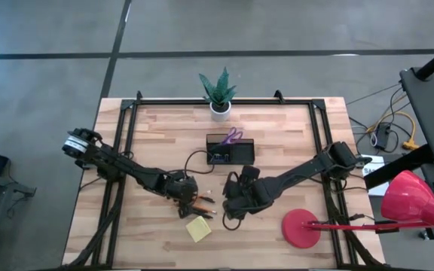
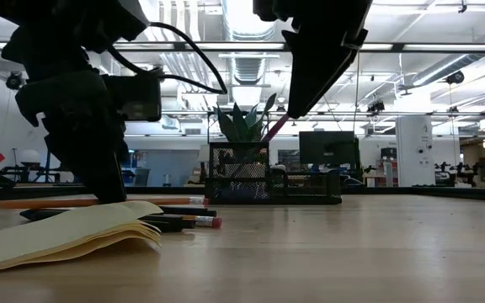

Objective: Pick and place office supplies into organizer
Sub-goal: Put the top orange pencil into the black organizer

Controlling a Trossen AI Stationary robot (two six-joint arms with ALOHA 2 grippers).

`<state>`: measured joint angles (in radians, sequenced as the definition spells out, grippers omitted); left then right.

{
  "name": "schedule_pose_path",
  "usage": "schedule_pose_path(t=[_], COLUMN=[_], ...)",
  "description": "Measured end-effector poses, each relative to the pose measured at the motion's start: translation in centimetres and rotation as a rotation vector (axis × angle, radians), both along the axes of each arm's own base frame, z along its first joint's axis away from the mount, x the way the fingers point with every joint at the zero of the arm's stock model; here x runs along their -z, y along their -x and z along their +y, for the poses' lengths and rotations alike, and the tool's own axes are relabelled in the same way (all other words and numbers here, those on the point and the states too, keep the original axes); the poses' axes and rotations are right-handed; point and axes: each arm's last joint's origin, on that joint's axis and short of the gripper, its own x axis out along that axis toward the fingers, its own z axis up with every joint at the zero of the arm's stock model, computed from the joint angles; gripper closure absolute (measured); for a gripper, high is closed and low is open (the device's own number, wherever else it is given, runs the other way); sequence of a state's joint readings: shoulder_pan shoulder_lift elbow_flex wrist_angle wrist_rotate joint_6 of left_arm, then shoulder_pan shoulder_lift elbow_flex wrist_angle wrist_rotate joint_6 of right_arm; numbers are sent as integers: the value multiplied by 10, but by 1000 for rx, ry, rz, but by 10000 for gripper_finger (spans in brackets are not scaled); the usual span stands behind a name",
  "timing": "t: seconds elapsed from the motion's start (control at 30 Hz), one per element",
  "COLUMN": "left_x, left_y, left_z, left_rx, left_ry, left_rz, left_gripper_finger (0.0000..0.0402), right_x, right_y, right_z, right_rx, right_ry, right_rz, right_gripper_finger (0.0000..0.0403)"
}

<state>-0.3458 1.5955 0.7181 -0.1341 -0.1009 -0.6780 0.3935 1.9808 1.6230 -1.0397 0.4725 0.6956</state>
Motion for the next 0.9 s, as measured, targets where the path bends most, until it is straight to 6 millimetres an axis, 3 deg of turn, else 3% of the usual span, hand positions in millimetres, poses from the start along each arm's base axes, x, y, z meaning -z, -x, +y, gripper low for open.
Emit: schedule_pose_path(t=[0.2,0.33,0.53,0.73,0.9], left_x=[-5,-17,-58,-104,-124], left_y=[0,-4,-5,-12,-25], left_z=[-1,-2,5,44,104], left_rx=[37,62,60,20,-43], left_ry=[-2,-3,-90,-360,-498], left_rz=[-16,-81,-304,-667,-876], left_gripper_finger=[390,391,392,392,392], right_x=[-4,-13,-53,-100,-123], right_y=[0,2,18,52,70], right_z=[-1,-6,-19,-42,-55], right_rx=[17,122,407,601,584], right_ry=[11,69,215,318,339], right_rz=[-26,-123,-462,-735,-729], right_gripper_finger=[197,197,197,197,197])
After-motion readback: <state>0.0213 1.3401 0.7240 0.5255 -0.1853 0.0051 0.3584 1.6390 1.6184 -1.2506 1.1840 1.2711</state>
